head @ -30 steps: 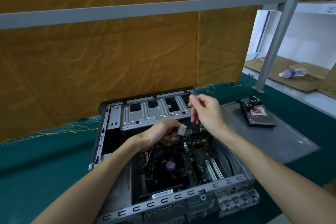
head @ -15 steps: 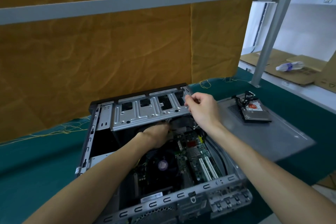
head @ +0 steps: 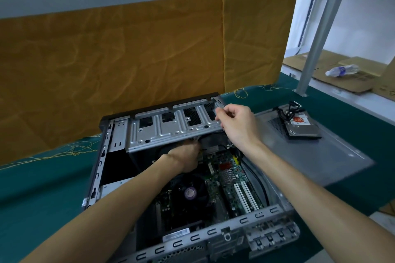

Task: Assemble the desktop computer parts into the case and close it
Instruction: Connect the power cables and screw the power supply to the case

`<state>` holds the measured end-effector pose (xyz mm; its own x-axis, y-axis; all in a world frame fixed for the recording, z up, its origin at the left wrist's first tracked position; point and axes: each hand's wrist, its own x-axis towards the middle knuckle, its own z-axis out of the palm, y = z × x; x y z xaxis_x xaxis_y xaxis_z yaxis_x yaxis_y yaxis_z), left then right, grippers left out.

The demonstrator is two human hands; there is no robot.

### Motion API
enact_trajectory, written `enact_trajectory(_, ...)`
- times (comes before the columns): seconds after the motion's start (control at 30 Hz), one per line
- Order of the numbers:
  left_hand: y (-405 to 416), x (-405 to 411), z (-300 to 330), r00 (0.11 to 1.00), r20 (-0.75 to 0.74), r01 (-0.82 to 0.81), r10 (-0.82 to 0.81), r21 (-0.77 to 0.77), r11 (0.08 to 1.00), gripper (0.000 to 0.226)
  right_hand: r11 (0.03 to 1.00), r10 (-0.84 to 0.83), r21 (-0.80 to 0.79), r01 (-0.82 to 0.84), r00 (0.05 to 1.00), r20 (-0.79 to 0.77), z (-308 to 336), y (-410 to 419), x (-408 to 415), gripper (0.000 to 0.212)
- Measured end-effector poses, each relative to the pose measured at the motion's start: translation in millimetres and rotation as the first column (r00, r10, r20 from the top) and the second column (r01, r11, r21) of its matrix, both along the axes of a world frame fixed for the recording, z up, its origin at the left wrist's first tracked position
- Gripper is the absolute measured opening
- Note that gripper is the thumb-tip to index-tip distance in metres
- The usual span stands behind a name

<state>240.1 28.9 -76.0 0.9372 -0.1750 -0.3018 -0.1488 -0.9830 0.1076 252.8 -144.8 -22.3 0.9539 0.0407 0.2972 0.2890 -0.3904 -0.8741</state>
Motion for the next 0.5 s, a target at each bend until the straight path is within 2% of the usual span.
enact_trajectory(0.1, -1, 0, 1, 1.0, 0.008, -0.002, 0.002, -0.022, 1.0, 0.031, 1.0, -0.01, -0.013, 0.01, 1.0, 0.001, 0, -1, 0, 0.041)
enact_trajectory(0.5, -13, -7, -1, 0.996, 0.094, -0.01, -0.004, 0.15, 0.989, 0.041, 1.0, 0.001, -0.015, -0.001, 1.0, -0.011, 2, 0, -2, 0.04)
